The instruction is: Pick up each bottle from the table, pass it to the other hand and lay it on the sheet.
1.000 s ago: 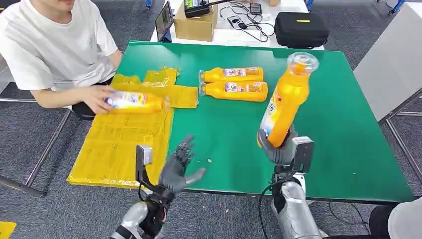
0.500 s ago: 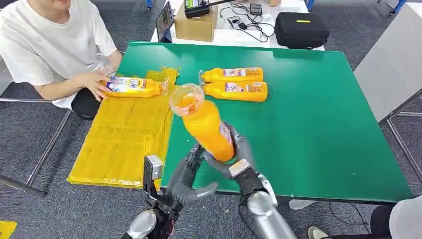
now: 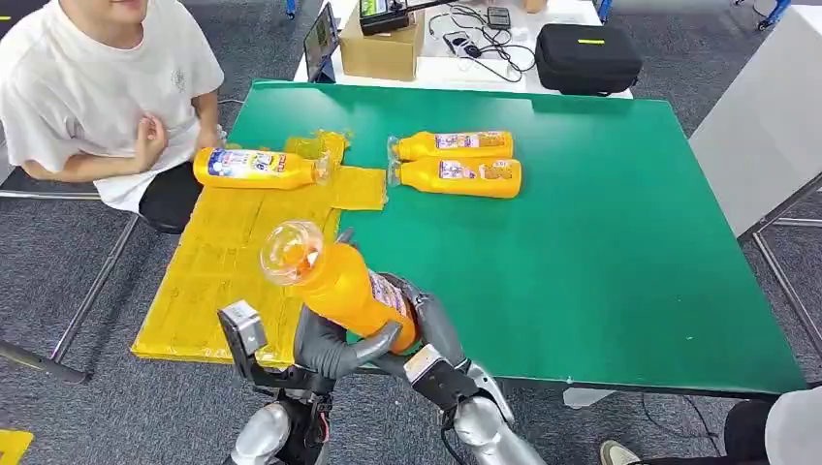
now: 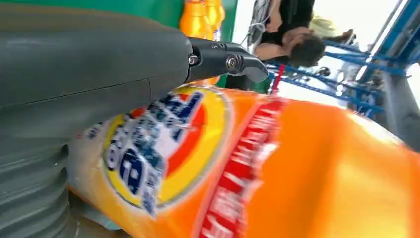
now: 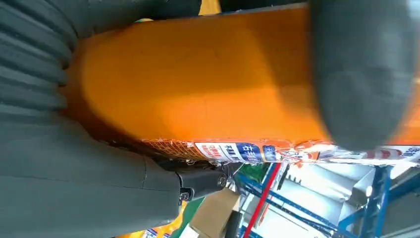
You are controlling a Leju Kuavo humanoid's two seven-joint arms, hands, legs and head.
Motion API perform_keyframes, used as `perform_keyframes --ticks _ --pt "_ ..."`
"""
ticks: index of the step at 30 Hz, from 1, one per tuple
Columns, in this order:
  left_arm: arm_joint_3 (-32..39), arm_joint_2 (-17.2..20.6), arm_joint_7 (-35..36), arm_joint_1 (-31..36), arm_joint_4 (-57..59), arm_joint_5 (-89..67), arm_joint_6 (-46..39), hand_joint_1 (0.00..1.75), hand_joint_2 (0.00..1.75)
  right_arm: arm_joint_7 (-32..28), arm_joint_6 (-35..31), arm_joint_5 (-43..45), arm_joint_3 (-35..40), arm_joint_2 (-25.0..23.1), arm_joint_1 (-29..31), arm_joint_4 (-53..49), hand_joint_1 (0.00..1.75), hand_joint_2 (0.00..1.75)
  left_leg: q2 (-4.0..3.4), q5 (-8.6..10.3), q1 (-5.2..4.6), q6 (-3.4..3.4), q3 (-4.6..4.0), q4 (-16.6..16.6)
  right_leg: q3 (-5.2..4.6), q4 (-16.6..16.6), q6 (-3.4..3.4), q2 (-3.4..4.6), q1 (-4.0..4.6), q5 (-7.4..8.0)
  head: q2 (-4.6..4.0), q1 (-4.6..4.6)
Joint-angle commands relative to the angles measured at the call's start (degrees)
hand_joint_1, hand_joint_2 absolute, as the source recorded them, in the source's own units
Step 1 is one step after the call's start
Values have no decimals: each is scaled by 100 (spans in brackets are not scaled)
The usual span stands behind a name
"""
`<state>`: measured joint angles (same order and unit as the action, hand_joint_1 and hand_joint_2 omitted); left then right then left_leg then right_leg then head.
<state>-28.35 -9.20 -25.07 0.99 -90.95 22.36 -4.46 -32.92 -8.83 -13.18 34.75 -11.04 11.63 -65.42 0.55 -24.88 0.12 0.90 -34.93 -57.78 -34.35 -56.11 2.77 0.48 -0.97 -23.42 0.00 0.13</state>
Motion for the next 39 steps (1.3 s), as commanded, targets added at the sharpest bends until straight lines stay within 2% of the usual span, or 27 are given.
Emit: perform_keyframes --ticks 1,5,6,7,11,14,15,16,17,20,22,24,25,26,28,30,32,33,35,38,39 --pt "276 61 167 5 -439 571 434 0 175 11 78 81 172 160 134 498 175 175 -1 -2 4 -4 13 5 14 6 -7 -4 5 -2 0 0" --pt "131 106 588 137 0 804 773 0 175 -5 38 9 114 167 194 581 175 175 1 -2 4 -3 17 6 18 7 -7 -6 4 -2 0 0" --pt "138 78 769 179 163 966 860 68 175 -4 58 8 100 160 209 579 175 175 2 -5 6 -4 31 9 35 11 -11 -10 7 -6 0 0" --pt "96 84 854 251 360 979 897 175 175 -1 58 -30 115 166 234 565 175 175 6 0 2 -2 21 9 24 10 -7 -11 2 -2 0 0" --pt "53 21 886 375 792 990 1072 175 175 178 137 -185 234 199 338 573 175 175 6 -5 3 -5 38 8 42 10 -13 -14 5 -7 0 -2" --pt "53 21 886 375 792 990 1072 175 175 178 137 -185 234 199 338 573 175 175 0 -2 0 -4 20 7 21 7 -8 -5 1 -2 0 0" --pt "56 40 963 369 798 1009 1095 175 175 179 94 -228 237 192 352 585 159 175 0 -6 4 -6 31 6 34 8 -13 -8 6 -6 0 0" --pt "90 16 998 366 848 1001 1065 175 175 192 66 -186 176 155 335 556 40 0 2 -1 0 -4 18 7 19 7 -8 -6 1 -2 0 0" --pt "110 -3 1029 369 888 1011 1060 175 175 209 40 -168 151 136 330 527 0 0 -1 -7 4 -6 27 5 29 7 -12 -5 6 -6 0 0" --pt "230 -64 1129 447 1041 1106 926 175 175 -15 -447 -50 -60 34 162 27 0 0 -6 -12 3 -6 37 5 36 4 -14 -1 5 -11 0 0" --pt "403 -47 1111 554 1085 1108 663 175 175 -240 -1247 -181 -259 10 5 -450 0 0 -1 -11 3 -6 30 1 31 1 -13 -7 5 -11 0 0" --pt "525 16 1147 694 1143 1094 473 175 175 -509 -1593 217 -524 -65 -184 -895 0 0 7 -9 2 -6 24 -3 25 -5 -13 -15 4 -13 0 0" --pt "601 123 1203 803 1171 808 -24 175 175 -528 -1579 924 -744 -187 -421 -1412 0 0 9 -2 0 -4 13 1 14 -2 -9 -14 1 -6 0 0" --pt "619 177 1230 838 1186 849 -21 175 175 -375 -1623 904 -673 -132 -463 -1608 0 0 13 -7 3 -8 22 -1 24 -5 -15 -20 5 -13 0 2" --pt "705 248 1283 1065 1422 430 -606 175 175 -612 -2033 864 -620 -72 -586 -2019 0 0 9 -7 5 -8 24 -2 24 -3 -16 -19 7 -12 0 -9" --pt "673 463 1328 1646 2196 -666 -1798 175 175 -708 -2414 945 -631 -40 -700 -2391 0 0 14 -4 4 -8 21 1 25 -2 -15 -21 6 -9 0 2" --pt "756 503 1156 2061 2773 -1026 -1981 175 175 -708 -2527 966 -592 2 -727 -2537 0 0 18 5 2 -4 9 4 11 1 -9 -28 2 -4 0 -7" --pt "712 548 904 2232 3067 -1715 -2434 175 175 -708 -2597 1044 -621 -40 -720 -2583 0 0 27 5 4 -7 17 4 22 0 -14 -39 6 -7 0 -4" --pt "582 719 1133 2592 3603 -2965 -2851 175 175 -708 -2636 1143 -658 -77 -695 -2588 0 0 18 4 5 -7 19 3 22 1 -14 -28 7 -5 0 -4" --pt "766 827 1527 3157 4374 -4306 -2710 175 175 -708 -2431 1259 -703 -125 -631 -2382 0 0 11 8 4 -6 19 7 20 1 -9 -17 4 -1 0 -4" --pt "787 842 1528 3188 4374 -4303 -2703 175 175 -708 -2428 1259 -701 -126 -631 -2378 0 0 9 6 6 -7 26 4 28 0 -13 -17 7 -3 0 -4"
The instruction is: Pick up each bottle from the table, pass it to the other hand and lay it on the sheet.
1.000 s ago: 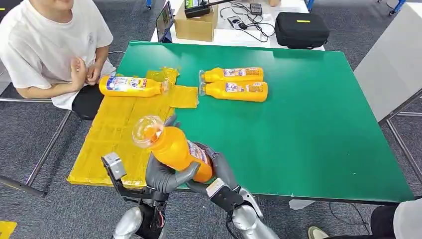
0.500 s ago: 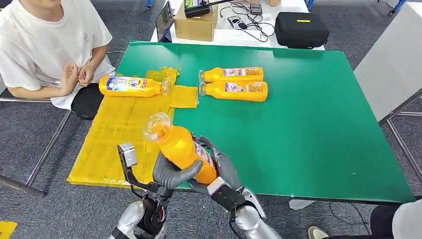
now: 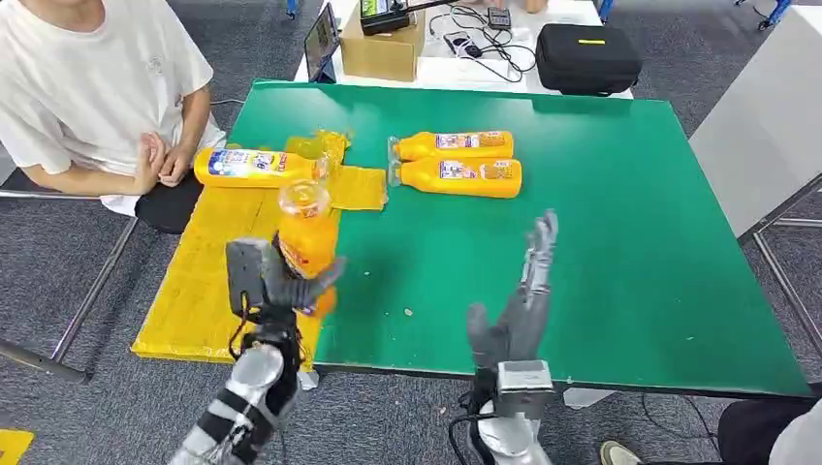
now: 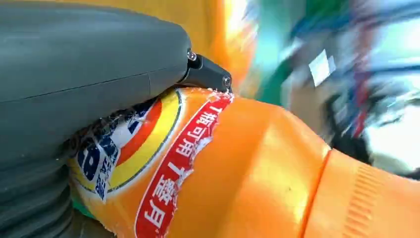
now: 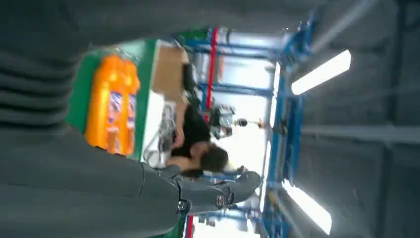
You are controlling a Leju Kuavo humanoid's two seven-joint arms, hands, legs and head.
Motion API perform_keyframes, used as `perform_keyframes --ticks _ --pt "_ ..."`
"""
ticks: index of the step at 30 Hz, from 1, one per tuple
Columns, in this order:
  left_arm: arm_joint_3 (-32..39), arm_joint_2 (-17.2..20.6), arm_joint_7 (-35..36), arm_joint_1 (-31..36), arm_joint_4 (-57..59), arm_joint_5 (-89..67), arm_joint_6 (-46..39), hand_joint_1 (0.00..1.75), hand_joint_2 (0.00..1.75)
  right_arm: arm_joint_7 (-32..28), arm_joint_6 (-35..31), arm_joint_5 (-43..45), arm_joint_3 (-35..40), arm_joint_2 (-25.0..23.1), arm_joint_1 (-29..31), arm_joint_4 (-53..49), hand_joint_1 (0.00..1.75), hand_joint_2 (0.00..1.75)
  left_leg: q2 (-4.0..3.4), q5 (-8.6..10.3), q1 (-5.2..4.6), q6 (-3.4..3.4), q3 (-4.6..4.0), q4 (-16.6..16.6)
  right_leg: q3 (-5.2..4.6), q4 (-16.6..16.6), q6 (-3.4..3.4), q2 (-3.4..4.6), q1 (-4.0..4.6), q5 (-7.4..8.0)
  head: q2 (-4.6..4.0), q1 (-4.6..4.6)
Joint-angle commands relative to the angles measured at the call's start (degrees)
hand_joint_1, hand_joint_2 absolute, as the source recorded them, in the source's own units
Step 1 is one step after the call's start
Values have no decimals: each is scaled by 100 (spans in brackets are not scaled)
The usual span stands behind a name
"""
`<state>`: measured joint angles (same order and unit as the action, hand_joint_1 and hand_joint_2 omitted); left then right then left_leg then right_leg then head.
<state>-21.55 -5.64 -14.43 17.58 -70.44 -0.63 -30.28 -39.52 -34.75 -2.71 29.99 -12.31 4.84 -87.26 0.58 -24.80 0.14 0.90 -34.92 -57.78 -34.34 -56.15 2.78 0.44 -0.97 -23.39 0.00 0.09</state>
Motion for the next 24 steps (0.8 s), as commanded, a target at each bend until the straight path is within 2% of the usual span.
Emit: perform_keyframes --ticks 1,9,11,13,16,18,19,22,24 --pt "115 491 463 1545 2324 -2004 -118 175 175 -48 166 212 -222 0 48 -191 0 0 3 0 2 -4 17 5 19 3 -8 -9 3 -3 0 0" --pt "133 423 448 1508 2353 -2078 -110 175 175 -48 183 210 -222 2 44 -191 0 0 0 -11 5 -4 32 2 36 4 -12 -8 7 -11 0 0" --pt "133 423 448 1508 2353 -2078 -110 175 175 -48 183 210 -222 2 44 -191 0 0 -5 -5 4 -3 13 0 16 2 -7 0 5 -3 0 0" --pt "33 489 709 1687 2578 -2721 -228 175 175 -48 277 251 -220 -10 57 -157 0 0 -2 -5 4 -5 16 0 18 3 -9 -4 5 -4 0 0" --pt "-268 521 1242 2468 3662 -3744 492 175 175 13 565 420 -211 -38 81 -95 0 0 7 0 5 -5 4 -4 8 -1 -9 -12 7 -2 0 0" --pt "-508 500 1386 2732 4096 -4097 966 175 175 75 690 461 -210 -36 108 -26 0 0 12 2 7 -5 4 -4 9 0 -9 -17 8 -2 0 0" --pt "-897 470 1770 2913 4476 -4670 1104 175 175 106 736 499 -268 -79 129 57 0 0 13 -1 9 -7 16 -6 23 -1 -14 -21 11 -6 0 0" --pt "-812 265 2003 2916 4838 -4734 1346 175 175 61 806 547 -336 -162 156 146 0 0 4 0 6 -1 21 0 26 3 -11 -11 8 -3 0 2" --pt "-471 186 2063 2808 5018 -4503 1444 175 175 118 900 522 -283 -192 204 332 0 0 -7 -5 6 -1 34 4 36 8 -11 -5 8 -4 0 0"
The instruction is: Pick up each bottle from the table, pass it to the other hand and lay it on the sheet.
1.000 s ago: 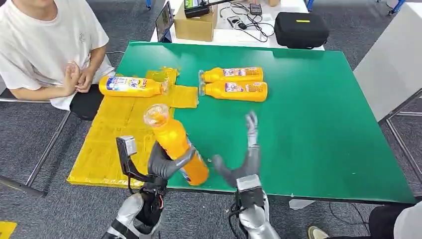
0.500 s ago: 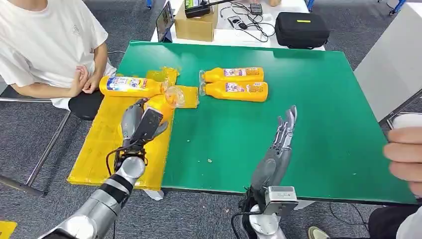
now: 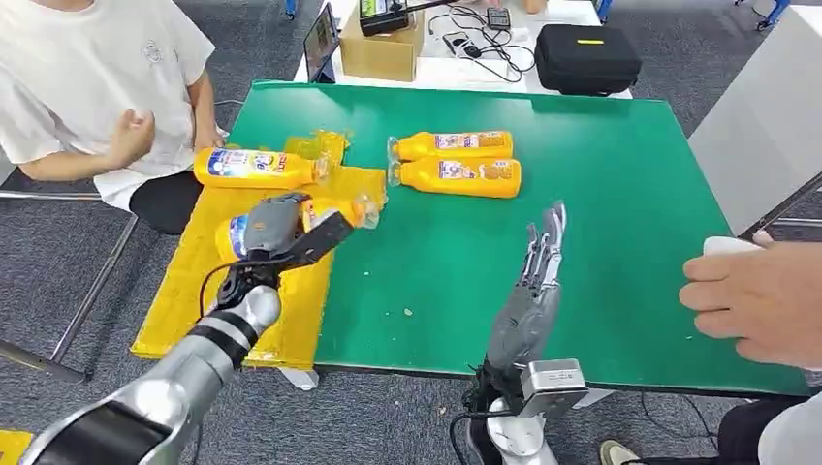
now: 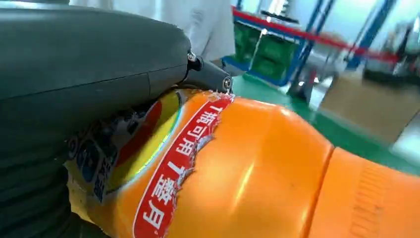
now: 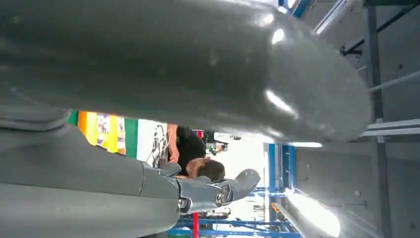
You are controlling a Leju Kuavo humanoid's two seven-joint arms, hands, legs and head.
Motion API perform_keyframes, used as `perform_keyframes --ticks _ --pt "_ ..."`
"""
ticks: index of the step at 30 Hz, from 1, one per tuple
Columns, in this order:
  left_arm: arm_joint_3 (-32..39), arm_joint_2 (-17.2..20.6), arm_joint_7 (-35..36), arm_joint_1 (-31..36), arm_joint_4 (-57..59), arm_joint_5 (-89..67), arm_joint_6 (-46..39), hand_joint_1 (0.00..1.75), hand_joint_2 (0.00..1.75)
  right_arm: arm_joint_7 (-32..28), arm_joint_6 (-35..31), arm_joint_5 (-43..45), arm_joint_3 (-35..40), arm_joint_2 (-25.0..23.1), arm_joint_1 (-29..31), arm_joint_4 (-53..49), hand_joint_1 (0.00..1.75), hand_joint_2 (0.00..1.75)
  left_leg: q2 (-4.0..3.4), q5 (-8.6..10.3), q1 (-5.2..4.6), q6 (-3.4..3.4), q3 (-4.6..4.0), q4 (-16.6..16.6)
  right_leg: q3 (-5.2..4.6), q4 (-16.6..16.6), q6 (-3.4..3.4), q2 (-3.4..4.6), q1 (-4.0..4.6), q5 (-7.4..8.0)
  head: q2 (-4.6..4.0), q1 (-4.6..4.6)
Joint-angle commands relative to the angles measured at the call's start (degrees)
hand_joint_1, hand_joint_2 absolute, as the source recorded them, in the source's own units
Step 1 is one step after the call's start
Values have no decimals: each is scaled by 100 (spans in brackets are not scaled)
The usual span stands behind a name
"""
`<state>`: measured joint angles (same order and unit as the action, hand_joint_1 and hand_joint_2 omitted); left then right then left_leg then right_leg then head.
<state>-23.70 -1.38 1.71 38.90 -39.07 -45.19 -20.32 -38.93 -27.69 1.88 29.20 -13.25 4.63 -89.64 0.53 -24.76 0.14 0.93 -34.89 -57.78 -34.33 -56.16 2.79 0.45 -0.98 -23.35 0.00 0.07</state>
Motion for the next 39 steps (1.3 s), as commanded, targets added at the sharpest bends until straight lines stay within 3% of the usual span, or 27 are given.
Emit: perform_keyframes --ticks 1,2,9,10,21,25,28,34,37,38,39 --pt "-127 -252 463 655 1949 69 568 47 175 62 200 73 -204 -115 241 637 0 0 -7 -7 3 -4 25 6 25 8 -8 2 5 -5 0 4" --pt "-5 -241 428 627 1997 167 696 0 175 62 204 75 -220 -126 261 707 0 0 -6 -12 5 -5 36 6 37 8 -12 -3 7 -10 0 2" --pt "91 -153 409 581 2071 176 1195 0 175 101 271 156 -329 -184 331 870 0 0 -5 -6 4 -5 14 2 16 3 -9 2 6 -5 0 4" --pt "97 -152 410 568 2061 178 1208 0 0 101 276 155 -320 -196 341 881 0 0 -8 -9 6 -6 22 1 24 3 -13 2 8 -7 0 2" --pt "769 -70 -471 472 1581 1150 2301 0 0 71 498 32 -168 -183 537 1259 0 0 -13 -6 4 -6 49 8 51 8 -13 10 6 -2 0 2" --pt "1038 -170 -809 372 1281 1638 2315 0 0 23 452 -69 -167 -136 540 1248 0 0 -1 -4 4 -4 48 6 55 9 -11 -2 6 -2 0 2" --pt "1490 -273 -1447 94 485 2534 2180 0 0 -67 267 -241 -235 -93 499 1290 0 0 4 -4 3 -2 44 5 51 8 -9 -5 5 -3 0 0" --pt "1442 -243 -1528 -95 -312 3194 1977 0 0 -107 -8 -482 -245 -60 489 1326 0 0 3 -3 1 -3 31 5 37 6 -8 -6 3 -3 0 0" --pt "1243 -115 -1341 -166 -922 3695 1898 0 0 -107 -409 -923 -88 131 516 1273 0 0 2 -10 8 -7 34 -3 40 2 -15 -8 11 -9 0 2" --pt "1160 -53 -1330 -207 -1107 3801 1872 0 0 -107 -633 -1347 13 253 582 1462 0 0 6 -3 6 -5 21 0 26 4 -10 -10 9 -4 0 2" --pt "1178 0 -1309 -298 -1313 3985 1898 0 0 250 -844 -2361 272 564 762 1857 0 0 3 -8 9 -5 29 -2 35 4 -12 -9 12 -6 0 2"
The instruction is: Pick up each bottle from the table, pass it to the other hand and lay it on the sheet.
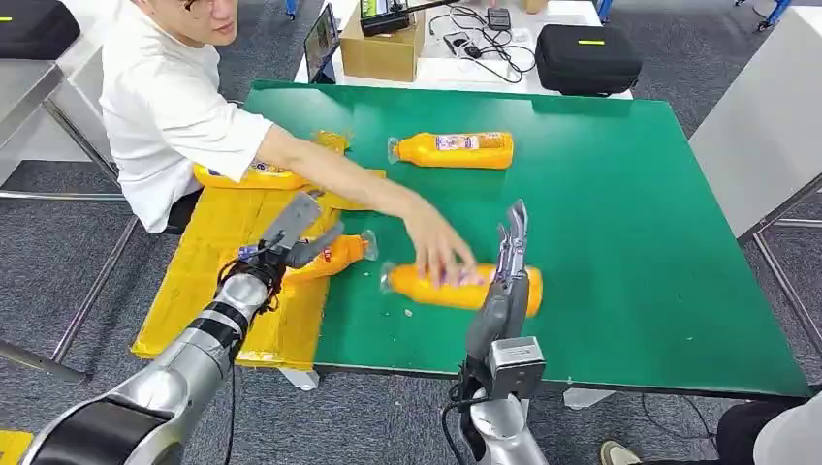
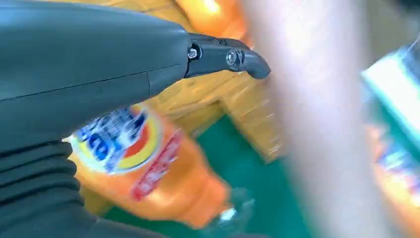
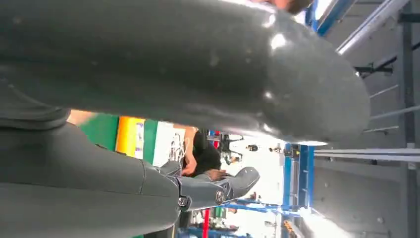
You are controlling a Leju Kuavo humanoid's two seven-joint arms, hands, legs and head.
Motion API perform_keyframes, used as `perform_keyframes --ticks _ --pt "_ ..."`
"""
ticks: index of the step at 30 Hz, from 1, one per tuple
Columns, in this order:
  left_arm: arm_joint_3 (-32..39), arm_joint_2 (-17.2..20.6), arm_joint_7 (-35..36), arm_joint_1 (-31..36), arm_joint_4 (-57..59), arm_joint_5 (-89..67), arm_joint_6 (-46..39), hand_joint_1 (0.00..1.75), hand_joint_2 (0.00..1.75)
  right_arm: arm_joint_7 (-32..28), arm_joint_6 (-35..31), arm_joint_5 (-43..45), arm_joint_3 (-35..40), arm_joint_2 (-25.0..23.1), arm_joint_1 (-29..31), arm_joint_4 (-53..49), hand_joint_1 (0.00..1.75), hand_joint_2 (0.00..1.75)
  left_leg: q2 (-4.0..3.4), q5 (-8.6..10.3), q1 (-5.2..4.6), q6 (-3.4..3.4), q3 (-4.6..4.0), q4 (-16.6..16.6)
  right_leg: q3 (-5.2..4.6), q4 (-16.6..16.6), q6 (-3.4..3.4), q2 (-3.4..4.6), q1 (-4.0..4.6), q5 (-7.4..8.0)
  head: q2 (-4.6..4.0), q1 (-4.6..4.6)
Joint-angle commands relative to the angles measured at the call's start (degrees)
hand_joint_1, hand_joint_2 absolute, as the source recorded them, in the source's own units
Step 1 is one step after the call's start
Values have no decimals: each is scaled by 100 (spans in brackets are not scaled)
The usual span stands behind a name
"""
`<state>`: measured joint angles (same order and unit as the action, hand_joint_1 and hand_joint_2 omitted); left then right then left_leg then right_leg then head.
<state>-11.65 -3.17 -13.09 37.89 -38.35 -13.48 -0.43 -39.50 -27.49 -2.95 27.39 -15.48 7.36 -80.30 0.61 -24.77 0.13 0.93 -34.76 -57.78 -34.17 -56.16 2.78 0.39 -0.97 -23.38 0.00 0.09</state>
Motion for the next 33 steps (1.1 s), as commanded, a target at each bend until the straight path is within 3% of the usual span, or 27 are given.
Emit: perform_keyframes --ticks 1,3,4,10,11,12,17,18,26,29,33 --pt "8 290 123 -432 -1764 933 -180 0 0 1354 -756 -3158 615 1092 694 1470 0 0 -7 -2 8 -3 10 2 14 9 -7 2 9 2 0 2" --pt "211 449 111 -960 -2511 992 -345 0 0 2335 -575 -4679 673 1475 914 2163 0 0 -25 -4 10 -1 26 15 31 27 -6 21 11 9 0 0" --pt "293 499 158 -1192 -2848 981 -324 0 0 2199 -572 -4651 543 1546 902 2262 0 0 -32 -6 7 0 39 22 43 31 -8 27 9 9 0 2" --pt "289 454 188 -1152 -2794 957 -318 0 0 2195 -514 -4691 511 1496 870 2140 0 0 6 -6 0 -1 5 1 15 7 -8 -5 1 -3 0 -2" --pt "325 434 148 -1174 -2827 899 -416 0 0 2591 -412 -5055 530 1541 887 2179 0 0 6 -9 2 -4 12 -1 21 4 -12 -8 3 -7 0 2" --pt "517 401 96 -1505 -3263 869 -604 0 0 3126 -235 -5528 396 1650 722 1947 0 175 15 -4 0 -2 6 1 16 6 -9 -17 2 -5 0 -2" --pt "987 230 282 -2681 -4689 401 -1087 0 0 4134 464 -6458 -151 1973 254 1590 0 175 -6 -21 -1 -1 35 9 38 16 -8 1 1 -12 0 2" --pt "1031 172 333 -2888 -4963 314 -1146 0 175 4259 572 -6564 -267 1993 195 1571 0 175 2 -16 -3 1 24 7 30 16 -5 -11 0 -12 0 -4" --pt "796 112 300 -3076 -5494 -387 -1562 0 175 4252 868 -6549 -359 1857 224 1676 0 175 9 -11 0 -2 -9 -5 -2 5 -9 -16 2 -8 0 0" --pt "644 143 288 -3044 -5568 -429 -1535 0 175 4470 1488 -6409 -278 1873 501 2190 0 175 8 -13 2 -4 2 -5 10 6 -14 -17 5 -9 0 -2" --pt "485 156 299 -3031 -5573 -511 -1485 0 175 4524 1680 -6279 -217 1878 828 2716 0 175 9 -3 0 1 -5 1 1 10 -6 -15 2 -2 0 0"
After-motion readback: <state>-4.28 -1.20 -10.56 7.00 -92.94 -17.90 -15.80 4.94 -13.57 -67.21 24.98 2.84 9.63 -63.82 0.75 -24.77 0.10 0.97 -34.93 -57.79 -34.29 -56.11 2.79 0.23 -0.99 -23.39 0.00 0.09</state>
